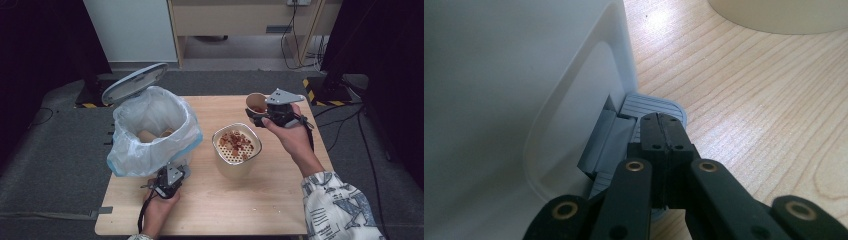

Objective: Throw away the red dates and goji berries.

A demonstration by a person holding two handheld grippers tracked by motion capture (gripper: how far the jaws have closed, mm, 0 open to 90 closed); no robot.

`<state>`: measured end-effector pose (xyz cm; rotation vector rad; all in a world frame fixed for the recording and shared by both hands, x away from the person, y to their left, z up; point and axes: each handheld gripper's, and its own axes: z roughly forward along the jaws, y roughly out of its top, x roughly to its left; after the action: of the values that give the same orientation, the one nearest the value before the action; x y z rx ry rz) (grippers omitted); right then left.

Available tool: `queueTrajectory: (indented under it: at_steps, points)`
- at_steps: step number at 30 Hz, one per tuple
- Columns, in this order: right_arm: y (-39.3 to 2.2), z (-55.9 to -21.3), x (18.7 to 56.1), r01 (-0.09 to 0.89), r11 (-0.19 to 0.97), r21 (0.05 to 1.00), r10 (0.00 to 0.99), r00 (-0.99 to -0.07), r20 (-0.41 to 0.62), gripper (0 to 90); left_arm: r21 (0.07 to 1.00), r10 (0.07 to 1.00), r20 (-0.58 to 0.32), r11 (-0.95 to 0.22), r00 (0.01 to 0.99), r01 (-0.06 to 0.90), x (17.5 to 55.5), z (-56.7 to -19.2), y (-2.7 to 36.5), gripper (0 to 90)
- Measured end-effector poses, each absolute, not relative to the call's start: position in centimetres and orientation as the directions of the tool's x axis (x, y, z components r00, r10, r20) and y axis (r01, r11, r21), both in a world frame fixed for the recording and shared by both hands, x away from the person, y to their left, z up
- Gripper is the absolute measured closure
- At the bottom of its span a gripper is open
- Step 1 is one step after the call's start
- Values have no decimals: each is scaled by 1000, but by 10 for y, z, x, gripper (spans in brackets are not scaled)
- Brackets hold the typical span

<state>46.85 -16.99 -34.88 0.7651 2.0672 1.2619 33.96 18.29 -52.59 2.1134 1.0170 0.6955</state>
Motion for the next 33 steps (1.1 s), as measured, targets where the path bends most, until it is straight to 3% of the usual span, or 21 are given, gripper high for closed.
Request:
queueTrajectory:
  at_steps: [7,12,23,33]
  points:
    - [-169,-351,465,141,409,902,712,-667,-219,333,763,817,167,-461,551,454,340,-526,183,892]
    - [-171,-350,462,100,465,879,711,-634,-304,336,763,818,167,-461,551,453,340,-526,183,892]
    - [-164,-344,481,-3,595,804,617,-639,-459,338,767,820,157,-452,550,455,340,-526,183,892]
    - [-167,-341,490,-91,636,767,549,-645,-532,338,769,821,155,-450,549,455,340,-526,183,892]
